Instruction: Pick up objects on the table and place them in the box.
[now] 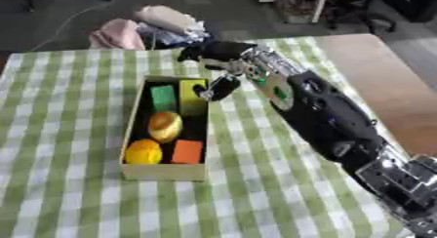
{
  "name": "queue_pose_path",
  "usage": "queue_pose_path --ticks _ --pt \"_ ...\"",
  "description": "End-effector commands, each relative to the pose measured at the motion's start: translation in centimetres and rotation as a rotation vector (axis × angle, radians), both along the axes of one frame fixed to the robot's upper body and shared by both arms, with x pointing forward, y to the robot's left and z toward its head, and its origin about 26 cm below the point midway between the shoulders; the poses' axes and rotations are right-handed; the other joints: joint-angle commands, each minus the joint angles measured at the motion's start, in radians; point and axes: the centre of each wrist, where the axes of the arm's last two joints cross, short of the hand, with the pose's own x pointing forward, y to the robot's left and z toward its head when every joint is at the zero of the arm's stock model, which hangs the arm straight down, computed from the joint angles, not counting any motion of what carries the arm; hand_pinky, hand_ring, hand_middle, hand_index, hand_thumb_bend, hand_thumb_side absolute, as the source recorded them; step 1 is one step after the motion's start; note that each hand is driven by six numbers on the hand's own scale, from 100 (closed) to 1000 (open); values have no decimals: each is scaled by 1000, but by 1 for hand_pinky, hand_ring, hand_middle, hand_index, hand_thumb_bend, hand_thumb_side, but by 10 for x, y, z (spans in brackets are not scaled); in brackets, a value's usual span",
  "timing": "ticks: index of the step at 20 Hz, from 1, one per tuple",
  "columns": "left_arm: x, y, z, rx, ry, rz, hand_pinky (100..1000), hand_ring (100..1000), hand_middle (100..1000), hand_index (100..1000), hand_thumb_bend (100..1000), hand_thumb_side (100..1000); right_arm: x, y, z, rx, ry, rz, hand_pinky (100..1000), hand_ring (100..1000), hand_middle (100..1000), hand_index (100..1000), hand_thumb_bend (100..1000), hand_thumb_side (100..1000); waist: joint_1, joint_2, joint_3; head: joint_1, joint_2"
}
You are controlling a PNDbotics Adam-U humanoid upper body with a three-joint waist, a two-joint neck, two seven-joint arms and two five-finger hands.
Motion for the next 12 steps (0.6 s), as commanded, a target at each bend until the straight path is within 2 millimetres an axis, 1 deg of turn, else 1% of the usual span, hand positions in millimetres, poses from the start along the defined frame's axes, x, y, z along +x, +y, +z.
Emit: queue_pose_path --ticks 1,4,5,7,8,9,10,11,12 --pt "-1 4 3 7 -14 19 668 611 666 802 252 644 -12 -9 28 118 -94 37 851 851 937 983 100 207 -13 -33 -6 14 9" --pt "-1 6 0 -5 -8 39 664 610 664 799 251 638 -33 -17 38 335 -174 101 819 806 895 967 100 202 -14 -38 -22 41 18" --pt "-1 7 -1 -9 -6 45 664 610 664 799 251 638 -40 -20 40 391 -193 116 819 806 895 967 100 202 -15 -40 -26 47 20" --pt "-1 8 -3 -20 1 56 663 612 668 798 252 637 -56 -25 37 536 -221 135 777 761 852 942 100 292 -15 -44 -39 73 26" --pt "-2 8 -5 -23 3 62 662 613 670 798 253 634 -64 -28 35 604 -227 139 768 751 837 934 100 318 -14 -46 -46 87 29" --pt "-2 8 -6 -26 5 67 662 613 670 798 253 634 -71 -30 32 658 -230 140 768 751 837 934 100 318 -14 -48 -51 98 31" --pt "-2 9 -7 -30 9 73 661 615 676 801 255 633 -78 -32 28 708 -228 141 750 730 817 922 100 371 -13 -51 -57 113 35" --pt "-2 9 -8 -33 12 78 661 615 676 801 255 633 -84 -33 25 745 -224 142 749 728 816 921 100 377 -12 -54 -61 125 39" --pt "-2 9 -10 -37 17 82 661 618 681 804 257 634 -89 -35 20 778 -218 142 738 715 804 906 100 412 -11 -58 -67 138 44"
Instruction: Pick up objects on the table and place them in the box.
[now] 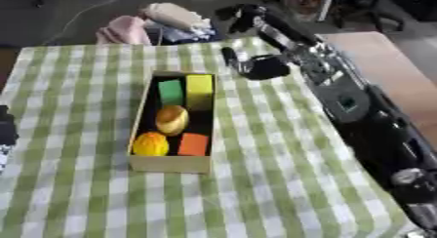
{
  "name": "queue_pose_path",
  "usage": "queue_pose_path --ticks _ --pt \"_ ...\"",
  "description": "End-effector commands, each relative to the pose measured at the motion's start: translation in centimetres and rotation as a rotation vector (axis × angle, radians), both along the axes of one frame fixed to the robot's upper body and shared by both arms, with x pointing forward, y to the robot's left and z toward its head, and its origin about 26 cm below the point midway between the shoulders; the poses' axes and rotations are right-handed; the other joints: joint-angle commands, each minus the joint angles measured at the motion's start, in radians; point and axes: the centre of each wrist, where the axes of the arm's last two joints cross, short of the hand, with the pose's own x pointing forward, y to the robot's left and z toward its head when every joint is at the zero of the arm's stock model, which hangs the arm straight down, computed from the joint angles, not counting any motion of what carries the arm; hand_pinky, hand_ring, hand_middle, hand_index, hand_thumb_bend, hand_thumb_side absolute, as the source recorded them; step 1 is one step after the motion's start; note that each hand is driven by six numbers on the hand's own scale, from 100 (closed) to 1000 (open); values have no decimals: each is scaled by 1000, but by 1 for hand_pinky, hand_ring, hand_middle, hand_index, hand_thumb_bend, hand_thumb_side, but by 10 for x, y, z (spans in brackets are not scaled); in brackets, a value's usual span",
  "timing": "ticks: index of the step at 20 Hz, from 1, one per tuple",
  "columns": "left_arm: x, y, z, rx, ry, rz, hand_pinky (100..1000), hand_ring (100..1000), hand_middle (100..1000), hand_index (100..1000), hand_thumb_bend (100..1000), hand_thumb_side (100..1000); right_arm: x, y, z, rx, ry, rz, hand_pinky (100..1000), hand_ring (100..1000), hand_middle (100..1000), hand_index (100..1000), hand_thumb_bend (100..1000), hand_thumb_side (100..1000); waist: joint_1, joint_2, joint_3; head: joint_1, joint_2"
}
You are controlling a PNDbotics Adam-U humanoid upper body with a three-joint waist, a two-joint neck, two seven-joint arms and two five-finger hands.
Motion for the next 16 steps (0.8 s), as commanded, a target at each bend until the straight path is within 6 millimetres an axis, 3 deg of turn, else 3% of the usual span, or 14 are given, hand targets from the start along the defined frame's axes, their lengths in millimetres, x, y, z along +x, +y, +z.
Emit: queue_pose_path --ticks 1,6,16 --pt "-1 3 1 -10 -9 18 661 622 686 807 259 634 -19 -5 12 114 -55 22 729 705 794 893 100 422 -7 -35 -10 40 15" --pt "-3 3 -12 -38 23 52 660 635 698 810 254 634 -43 -12 -23 286 12 5 691 674 751 856 100 463 1 -52 -49 106 46" --pt "-5 -5 -28 -112 47 74 664 663 725 813 236 638 -67 -17 -90 594 162 -96 635 611 705 840 100 470 26 -37 -127 190 49"
